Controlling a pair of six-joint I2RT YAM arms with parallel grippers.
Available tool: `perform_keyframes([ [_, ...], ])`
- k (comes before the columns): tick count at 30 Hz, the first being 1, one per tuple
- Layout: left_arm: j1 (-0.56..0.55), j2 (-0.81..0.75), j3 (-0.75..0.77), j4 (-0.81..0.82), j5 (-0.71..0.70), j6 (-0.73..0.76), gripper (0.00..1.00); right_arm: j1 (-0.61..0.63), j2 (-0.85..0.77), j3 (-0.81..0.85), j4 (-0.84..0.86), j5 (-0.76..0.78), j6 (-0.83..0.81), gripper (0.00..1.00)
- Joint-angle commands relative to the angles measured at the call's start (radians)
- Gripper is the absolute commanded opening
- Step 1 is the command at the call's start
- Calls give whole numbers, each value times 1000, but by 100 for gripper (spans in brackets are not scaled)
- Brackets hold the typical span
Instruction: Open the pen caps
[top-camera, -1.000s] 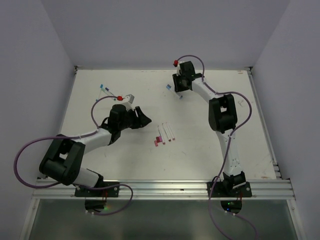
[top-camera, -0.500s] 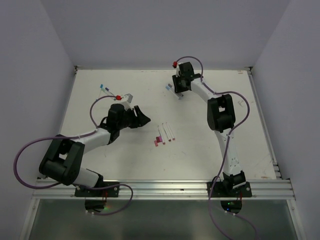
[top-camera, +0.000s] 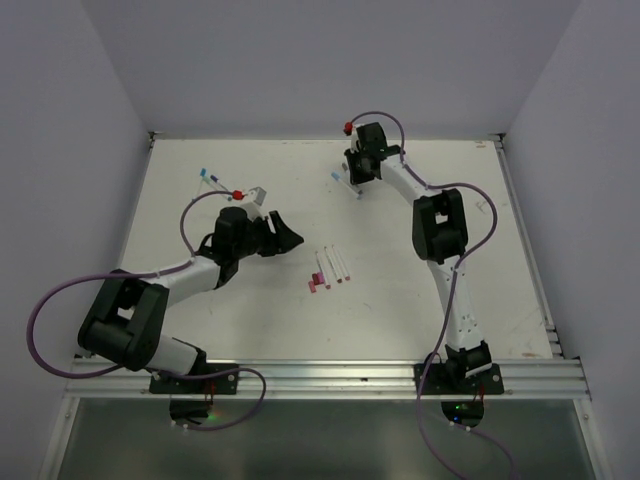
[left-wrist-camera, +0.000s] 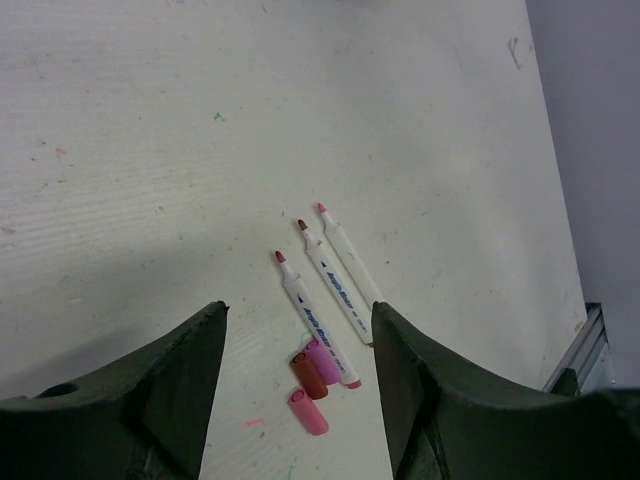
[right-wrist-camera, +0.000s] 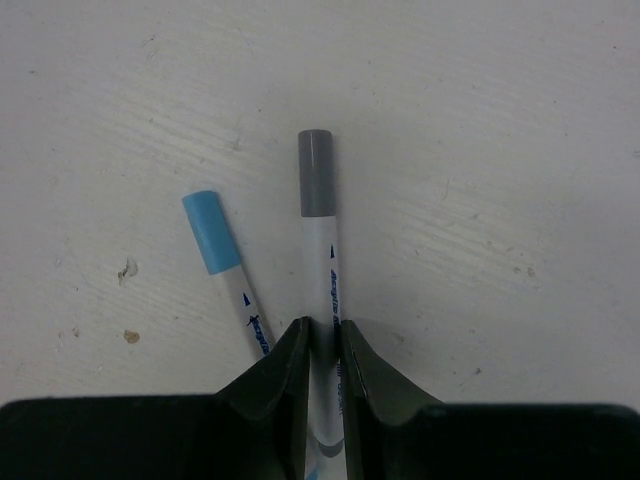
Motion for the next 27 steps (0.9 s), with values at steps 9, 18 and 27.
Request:
perform_keyframes([
  [9,44,15,8,191,215,-157,64,1,-251,-175,198,44,63,0],
  [18,48,-6,-18,302,277,-246,86,111,-704,-691,215,-41,107,0],
  [27,48,-23,-39,365,291,-339,100,286,-1061,-1137,397,-94,307,0],
])
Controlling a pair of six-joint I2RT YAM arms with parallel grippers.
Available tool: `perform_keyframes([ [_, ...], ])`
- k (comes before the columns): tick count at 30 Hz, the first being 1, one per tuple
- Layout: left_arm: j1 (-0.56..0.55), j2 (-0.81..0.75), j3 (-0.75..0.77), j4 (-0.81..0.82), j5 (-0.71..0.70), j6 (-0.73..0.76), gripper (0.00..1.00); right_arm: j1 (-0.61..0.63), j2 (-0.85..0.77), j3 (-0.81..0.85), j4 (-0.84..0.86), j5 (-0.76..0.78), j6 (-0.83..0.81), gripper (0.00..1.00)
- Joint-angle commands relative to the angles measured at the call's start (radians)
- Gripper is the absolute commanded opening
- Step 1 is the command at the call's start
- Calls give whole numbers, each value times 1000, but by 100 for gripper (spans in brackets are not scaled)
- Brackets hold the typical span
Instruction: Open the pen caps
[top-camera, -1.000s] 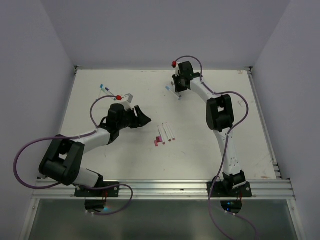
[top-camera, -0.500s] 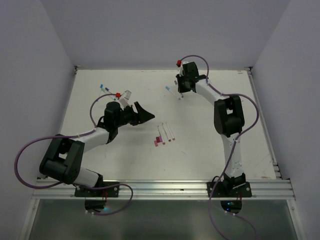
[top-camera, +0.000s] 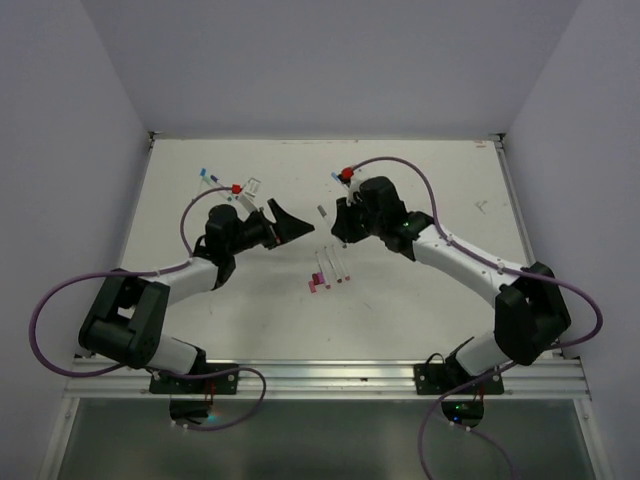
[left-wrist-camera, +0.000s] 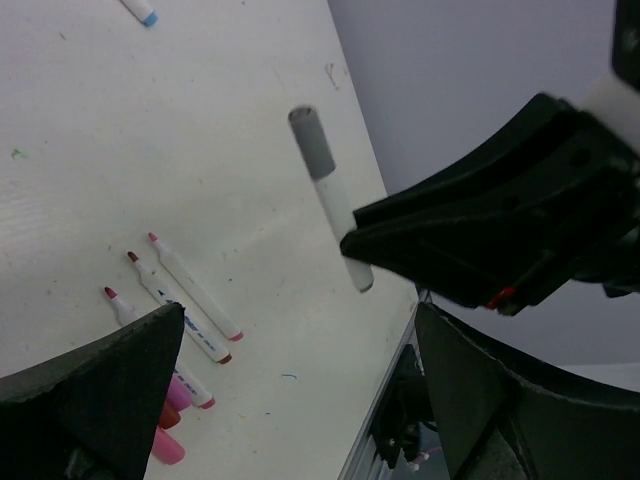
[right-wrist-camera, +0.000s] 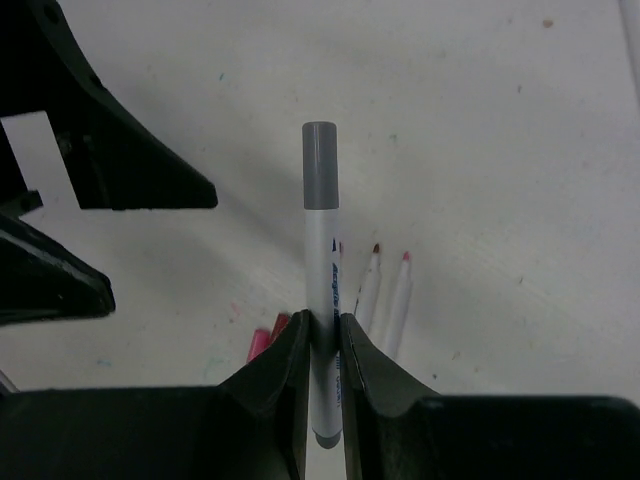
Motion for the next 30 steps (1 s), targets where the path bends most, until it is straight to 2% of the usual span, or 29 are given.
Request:
perform_keyframes([
  [1,10,-37,-43,99,31,-77,100,26,-82,-111,103,-28,125,0],
  [6,10,-40,-83,159,31,-156,99,87,-139,-170,132,-14,165,0],
  [9,10,-35,-106,194,29,-210,95,122,-145,-173,135,-3,176,0],
  [19,10,-17,-138,279,8,-309,75,210,-116,-165,162,28,198,0],
  [30,10,-12,-166,335,-2,-336,56,214,-99,-161,166,43,189,0],
])
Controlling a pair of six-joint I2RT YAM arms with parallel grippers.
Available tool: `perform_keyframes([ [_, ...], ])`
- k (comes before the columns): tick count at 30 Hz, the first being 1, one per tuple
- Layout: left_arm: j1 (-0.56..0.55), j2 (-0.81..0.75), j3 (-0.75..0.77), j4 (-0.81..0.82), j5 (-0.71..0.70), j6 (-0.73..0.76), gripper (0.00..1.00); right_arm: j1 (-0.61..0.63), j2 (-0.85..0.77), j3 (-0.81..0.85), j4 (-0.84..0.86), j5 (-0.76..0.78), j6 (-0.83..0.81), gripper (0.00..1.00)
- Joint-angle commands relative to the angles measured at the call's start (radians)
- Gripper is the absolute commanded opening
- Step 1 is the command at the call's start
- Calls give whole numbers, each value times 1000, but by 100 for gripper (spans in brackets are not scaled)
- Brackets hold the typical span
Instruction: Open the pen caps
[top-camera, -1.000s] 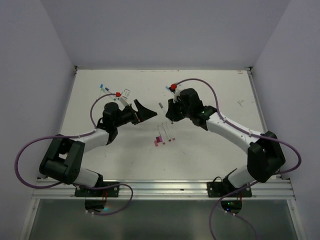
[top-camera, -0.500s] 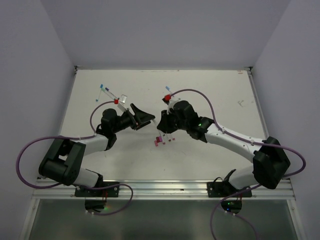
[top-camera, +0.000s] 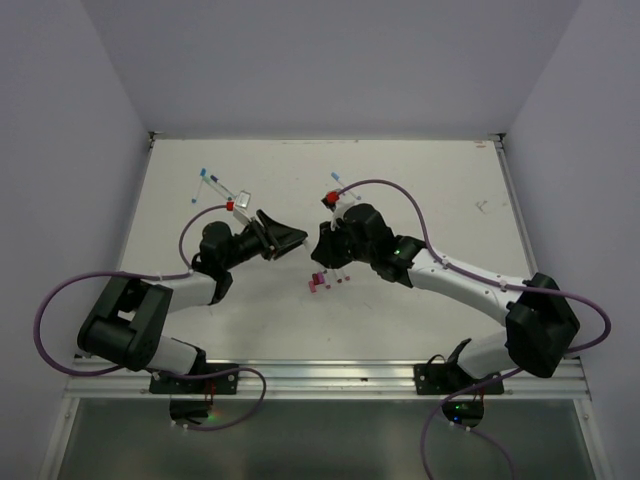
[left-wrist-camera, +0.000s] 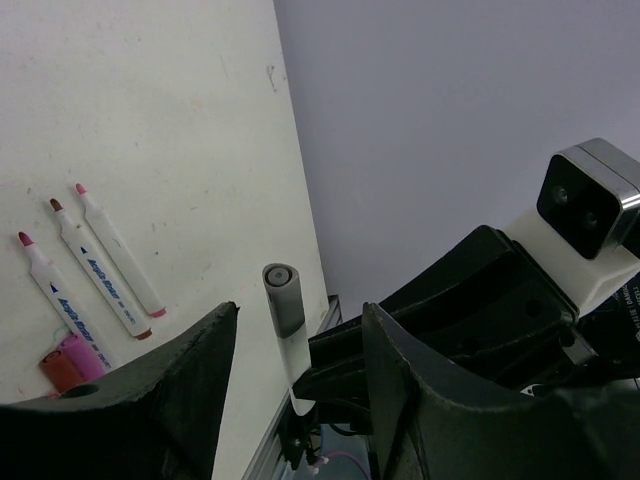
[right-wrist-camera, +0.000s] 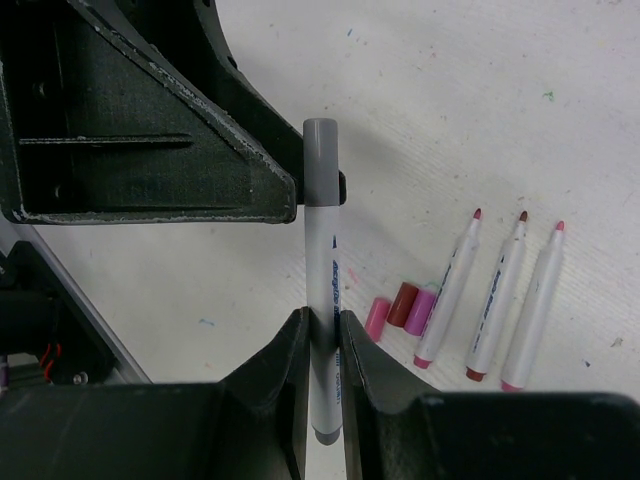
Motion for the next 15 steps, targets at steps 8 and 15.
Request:
perform_keyframes([
  [8,8,22,-8,88,-11,-18,50,14,15,7,52,15,8,0],
  [15,8,32,-8,94,-18,-17,43,20,5,-13,60,16,14,0],
])
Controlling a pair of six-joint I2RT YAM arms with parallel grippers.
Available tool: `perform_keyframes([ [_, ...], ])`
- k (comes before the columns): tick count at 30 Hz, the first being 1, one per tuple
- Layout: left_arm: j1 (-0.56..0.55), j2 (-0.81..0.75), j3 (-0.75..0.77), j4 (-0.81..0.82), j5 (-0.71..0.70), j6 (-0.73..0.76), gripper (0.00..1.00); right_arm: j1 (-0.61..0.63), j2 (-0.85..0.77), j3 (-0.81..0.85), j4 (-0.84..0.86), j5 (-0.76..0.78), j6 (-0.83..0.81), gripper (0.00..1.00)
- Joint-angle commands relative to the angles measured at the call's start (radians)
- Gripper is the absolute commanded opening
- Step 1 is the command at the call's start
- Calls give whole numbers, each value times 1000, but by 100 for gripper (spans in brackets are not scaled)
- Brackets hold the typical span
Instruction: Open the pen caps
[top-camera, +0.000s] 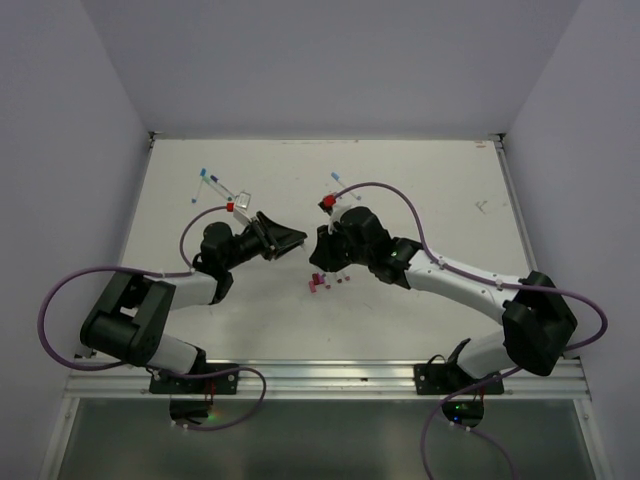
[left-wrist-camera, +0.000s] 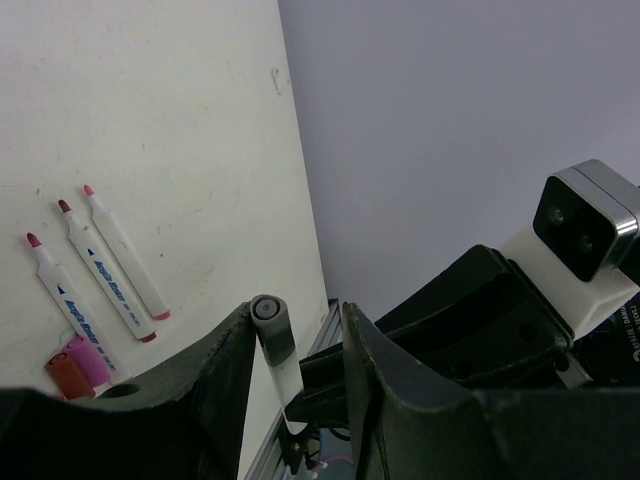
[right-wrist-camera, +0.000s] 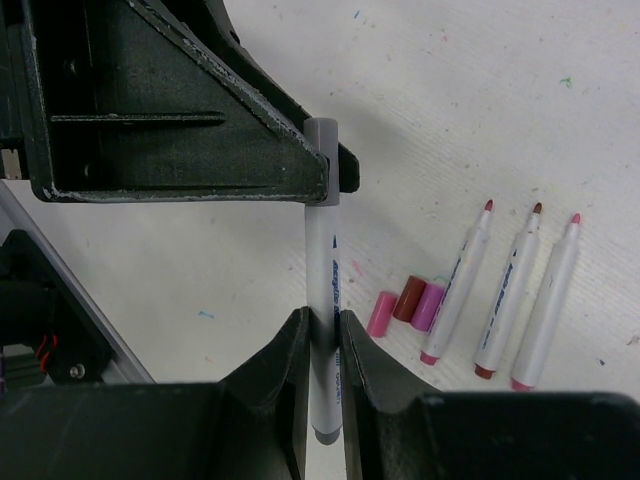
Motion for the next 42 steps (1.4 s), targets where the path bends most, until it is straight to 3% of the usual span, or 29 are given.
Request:
perform_keyframes([
  [1,8,8,-2,67,-10,-4,42,7,-11,-7,49,16,13,0],
  [9,8,4,-9,76,-8,-5,34,13,-25,-21,50,27,13,0],
  [14,8,-9,-10,70,-5,4,17,13,-21,-7,55,36,13,0],
  [16,8,-9,-6,67,-2,5,2,13,-16,-1,53,36,13,0],
  [19,8,-10,-8,68,3,16,0,13,-11,13,49,42,10,0],
  [20,8,-12,-11,70,4,18,0,13,-4,21,47,48,5,7],
  [21,8,-13,-11,73,3,18,0,15,1,25,45,42,1,20],
  [24,8,-13,-14,82,7,16,0,13,41,53,30,27,-10,33],
  [28,8,-13,-13,101,10,7,0,13,84,71,35,13,-12,36],
  [29,8,-16,-10,101,13,7,0,13,90,76,35,13,-13,34],
  [31,10,-19,-5,85,13,14,0,13,105,76,38,13,-9,4],
  [32,8,-24,1,76,7,19,0,13,107,76,36,16,-9,0],
  [35,8,-50,45,-52,-58,71,0,30,121,73,18,86,-10,0],
  [37,8,-71,98,-286,-158,157,0,76,140,71,-1,172,-32,0],
  [38,8,-88,115,-312,-242,156,0,123,157,86,-16,303,-50,0],
  [42,16,-62,212,-428,-355,175,0,234,265,175,-132,572,-75,0],
])
